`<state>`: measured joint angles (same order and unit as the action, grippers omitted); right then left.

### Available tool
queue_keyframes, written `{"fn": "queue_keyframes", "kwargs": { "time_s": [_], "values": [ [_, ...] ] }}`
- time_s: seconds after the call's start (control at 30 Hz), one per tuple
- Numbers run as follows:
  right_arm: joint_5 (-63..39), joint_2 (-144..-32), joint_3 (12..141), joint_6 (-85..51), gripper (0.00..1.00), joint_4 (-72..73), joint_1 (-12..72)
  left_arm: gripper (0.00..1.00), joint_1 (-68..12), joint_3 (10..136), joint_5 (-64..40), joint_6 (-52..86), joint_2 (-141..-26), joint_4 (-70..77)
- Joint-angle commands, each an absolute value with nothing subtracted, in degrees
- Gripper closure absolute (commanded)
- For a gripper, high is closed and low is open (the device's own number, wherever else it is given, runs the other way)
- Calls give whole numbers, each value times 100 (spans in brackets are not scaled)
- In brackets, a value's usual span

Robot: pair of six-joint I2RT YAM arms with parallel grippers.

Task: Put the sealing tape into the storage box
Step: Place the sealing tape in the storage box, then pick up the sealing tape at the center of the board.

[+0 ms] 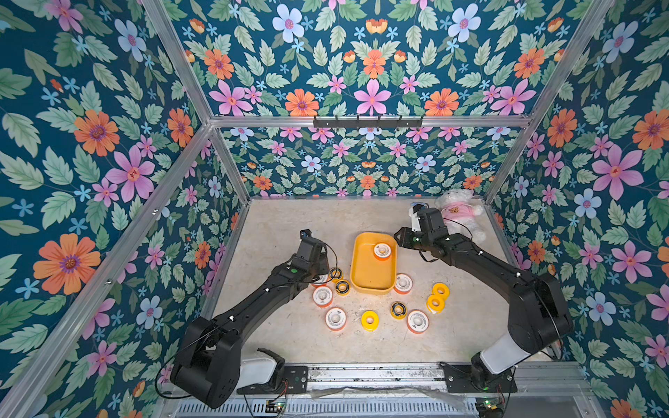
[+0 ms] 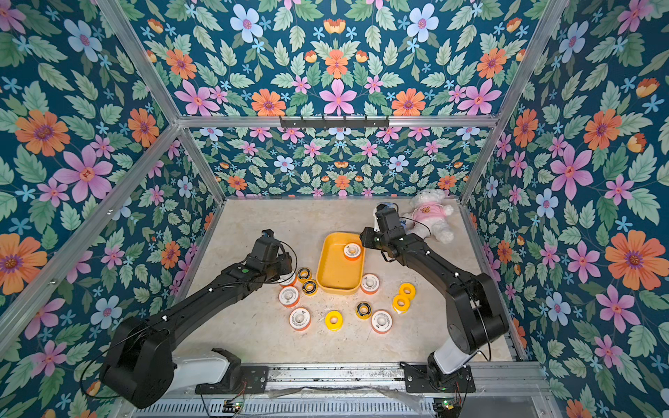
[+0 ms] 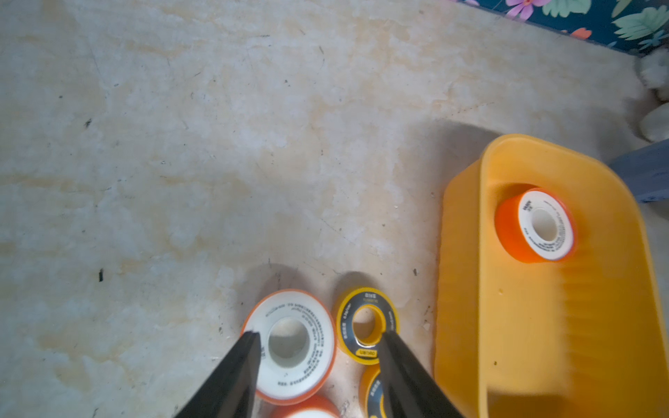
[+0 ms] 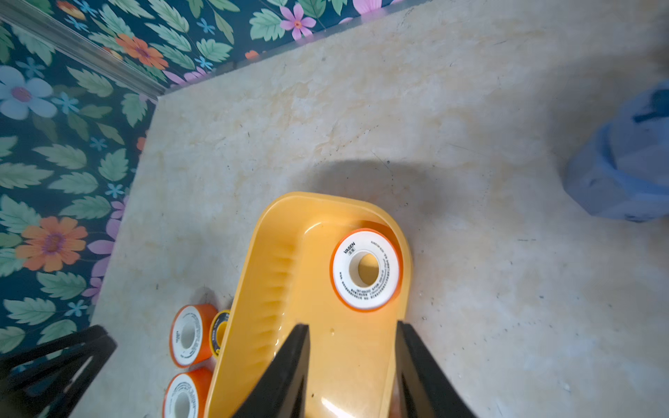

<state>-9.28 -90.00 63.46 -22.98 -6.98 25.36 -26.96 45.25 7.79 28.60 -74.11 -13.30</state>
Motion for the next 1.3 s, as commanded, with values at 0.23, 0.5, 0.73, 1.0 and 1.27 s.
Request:
{"fn": "queue_keyframes", "kwargs": {
  "time_s": [0.23, 0.5, 0.73, 1.0, 1.27],
  "values": [
    [-1061, -8045, 5272, -2598, 54, 6, 2276, 42, -2071, 4183, 135, 2857, -7698, -1440],
    [-1045, -8070, 5172, -2584, 54, -53, 2276, 44, -1995, 4089, 0, 2854, -8082, -1302],
    [-1141, -8144, 5177, -2586, 54, -44, 2276, 46, -1995, 4071, 80, 2867, -8195, -1173],
    [-1147, -8200, 5194, -2580, 54, -54, 2276, 51, -1995, 4145, 87, 2856, -8443, -1212],
    [-1173, -8253, 5186, -2568, 53, -62, 2276, 53, -1998, 4243, 202, 2804, -8693, -1340]
  ]
}}
